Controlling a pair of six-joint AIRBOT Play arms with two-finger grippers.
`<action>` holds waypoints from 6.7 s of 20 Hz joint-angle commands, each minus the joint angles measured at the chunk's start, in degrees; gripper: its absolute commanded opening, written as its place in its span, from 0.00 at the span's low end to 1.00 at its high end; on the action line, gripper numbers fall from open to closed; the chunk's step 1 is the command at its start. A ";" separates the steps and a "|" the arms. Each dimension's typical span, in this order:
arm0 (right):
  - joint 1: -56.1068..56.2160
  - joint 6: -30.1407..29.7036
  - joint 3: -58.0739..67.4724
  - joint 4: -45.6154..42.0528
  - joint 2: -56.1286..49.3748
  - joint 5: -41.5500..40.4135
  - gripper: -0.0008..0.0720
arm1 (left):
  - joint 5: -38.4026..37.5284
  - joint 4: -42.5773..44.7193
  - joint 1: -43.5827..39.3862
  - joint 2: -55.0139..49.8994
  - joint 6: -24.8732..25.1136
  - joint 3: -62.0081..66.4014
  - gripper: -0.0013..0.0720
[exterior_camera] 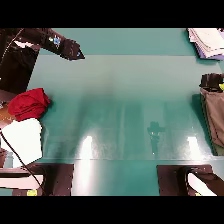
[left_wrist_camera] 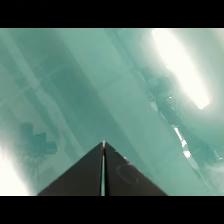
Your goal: Fold the shirts.
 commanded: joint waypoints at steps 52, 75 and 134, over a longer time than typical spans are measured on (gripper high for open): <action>0.15 0.04 0.07 0.61 0.02 -3.52 0.04 | 2.12 24.59 21.62 0.33 -11.41 -19.45 1.00; 0.15 0.02 11.67 0.50 0.02 -8.24 0.04 | 9.40 -4.48 6.58 9.46 8.83 0.76 0.05; 13.07 -7.78 -16.59 31.30 -13.05 -19.06 0.77 | 6.80 7.87 -1.64 17.31 2.84 -30.82 0.05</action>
